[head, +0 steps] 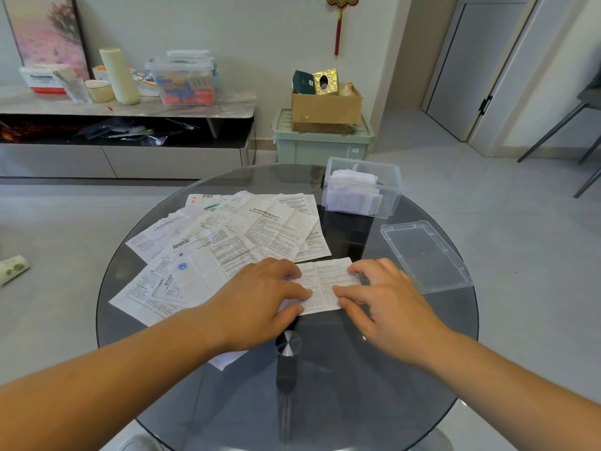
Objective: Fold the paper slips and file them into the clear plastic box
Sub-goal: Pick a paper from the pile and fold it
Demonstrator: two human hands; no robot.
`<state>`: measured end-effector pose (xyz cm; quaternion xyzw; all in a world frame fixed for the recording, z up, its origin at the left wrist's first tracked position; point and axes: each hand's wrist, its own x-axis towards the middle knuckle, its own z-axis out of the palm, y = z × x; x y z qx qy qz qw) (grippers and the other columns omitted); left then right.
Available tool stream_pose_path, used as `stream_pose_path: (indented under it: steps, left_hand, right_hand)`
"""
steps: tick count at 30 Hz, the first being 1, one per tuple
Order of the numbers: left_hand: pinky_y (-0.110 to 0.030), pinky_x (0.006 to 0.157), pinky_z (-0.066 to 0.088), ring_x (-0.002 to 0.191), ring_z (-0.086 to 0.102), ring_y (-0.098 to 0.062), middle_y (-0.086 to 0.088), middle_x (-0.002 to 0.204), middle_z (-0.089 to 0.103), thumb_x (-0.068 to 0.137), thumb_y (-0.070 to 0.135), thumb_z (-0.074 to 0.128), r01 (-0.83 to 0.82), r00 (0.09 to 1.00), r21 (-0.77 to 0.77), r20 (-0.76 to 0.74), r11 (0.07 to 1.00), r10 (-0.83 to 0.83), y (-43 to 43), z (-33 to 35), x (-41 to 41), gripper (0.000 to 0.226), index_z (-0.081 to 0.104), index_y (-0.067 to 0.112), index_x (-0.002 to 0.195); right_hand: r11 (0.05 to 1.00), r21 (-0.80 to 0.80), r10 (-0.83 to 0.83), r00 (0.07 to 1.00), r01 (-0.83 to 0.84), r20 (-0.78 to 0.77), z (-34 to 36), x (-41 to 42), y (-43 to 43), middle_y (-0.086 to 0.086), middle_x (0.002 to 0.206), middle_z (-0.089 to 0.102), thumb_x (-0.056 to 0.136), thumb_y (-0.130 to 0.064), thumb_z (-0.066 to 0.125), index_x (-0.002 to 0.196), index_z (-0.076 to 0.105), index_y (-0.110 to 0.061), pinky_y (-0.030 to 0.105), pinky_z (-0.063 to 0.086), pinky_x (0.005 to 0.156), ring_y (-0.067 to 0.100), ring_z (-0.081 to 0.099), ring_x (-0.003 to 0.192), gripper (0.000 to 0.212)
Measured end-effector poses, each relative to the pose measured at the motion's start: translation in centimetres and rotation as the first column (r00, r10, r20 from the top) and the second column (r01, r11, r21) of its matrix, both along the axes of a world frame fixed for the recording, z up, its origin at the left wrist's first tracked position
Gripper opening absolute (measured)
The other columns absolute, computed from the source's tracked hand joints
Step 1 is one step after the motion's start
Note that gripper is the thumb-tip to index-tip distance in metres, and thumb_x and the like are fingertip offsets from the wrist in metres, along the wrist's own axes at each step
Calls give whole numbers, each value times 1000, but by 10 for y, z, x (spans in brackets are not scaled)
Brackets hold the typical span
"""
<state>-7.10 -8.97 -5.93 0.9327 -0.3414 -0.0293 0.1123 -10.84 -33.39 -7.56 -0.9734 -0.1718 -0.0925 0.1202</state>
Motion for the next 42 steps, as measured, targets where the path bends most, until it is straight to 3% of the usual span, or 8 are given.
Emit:
stream_pose_path:
  steps: [6,15,24,31,34,36,39,42]
  left_hand:
    - [-31,103,38,120,46,-13,9,133,50,94,49,57,-79,997,-36,-15,996,79,-7,7,8,29,59,34,118]
    - [-33,94,51,105,55,-14,7,122,56,80,53,75,-257,952,61,-158,965,263,-36,30,29,58,51,32,129]
    - [-26,87,55,93,62,-13,11,111,58,84,40,78,-344,892,-36,-323,938,314,-46,34,28,52,48,35,126]
    - [-15,58,49,77,65,-15,7,93,61,95,26,66,-419,839,-203,-459,885,291,-36,40,19,20,53,34,109]
    - [-24,69,61,86,72,-21,2,105,67,97,14,62,-521,730,-268,-632,810,260,-31,38,15,13,71,24,99]
    - [-31,74,63,86,75,-23,-6,106,72,96,7,62,-630,591,-279,-778,725,214,-28,38,13,15,74,13,104]
    - [-26,67,62,87,76,-24,-16,102,75,95,0,61,-762,372,-256,-925,594,79,-26,40,9,15,71,0,107]
    - [-22,63,61,92,75,-24,-18,103,75,96,1,61,-816,252,-232,-967,530,-35,-25,42,6,19,67,-4,113]
  right_hand:
    - [998,44,-43,996,47,-84,7,-4,-9,-13,123,52,101,-43,50,123,70,-34,34,42,97,10,41,112,31]
    - [990,97,-89,982,106,-165,16,2,-2,-17,124,51,98,-47,53,116,72,-33,32,43,101,5,39,116,30]
    - [997,71,-32,991,42,-133,20,1,1,-17,138,41,95,-55,52,128,61,-31,34,34,111,7,31,131,42]
    - [997,66,49,977,-36,-207,21,-4,1,-20,140,47,94,-65,44,130,59,-34,30,33,111,1,37,128,49]
    - [992,121,74,970,-47,-233,23,-7,-2,-21,141,46,86,-75,45,133,55,-35,28,33,113,-1,36,131,62]
    - [987,149,101,966,-66,-237,25,-11,-2,-21,142,44,81,-79,50,136,52,-36,23,32,113,-3,34,132,70]
    - [986,136,132,960,-101,-245,28,-15,-2,-22,143,42,76,-83,54,142,45,-36,23,31,114,-4,33,132,81]
    - [987,112,134,966,-112,-220,26,-17,-1,-20,140,46,80,-78,55,143,44,-35,24,34,110,-1,39,127,77]
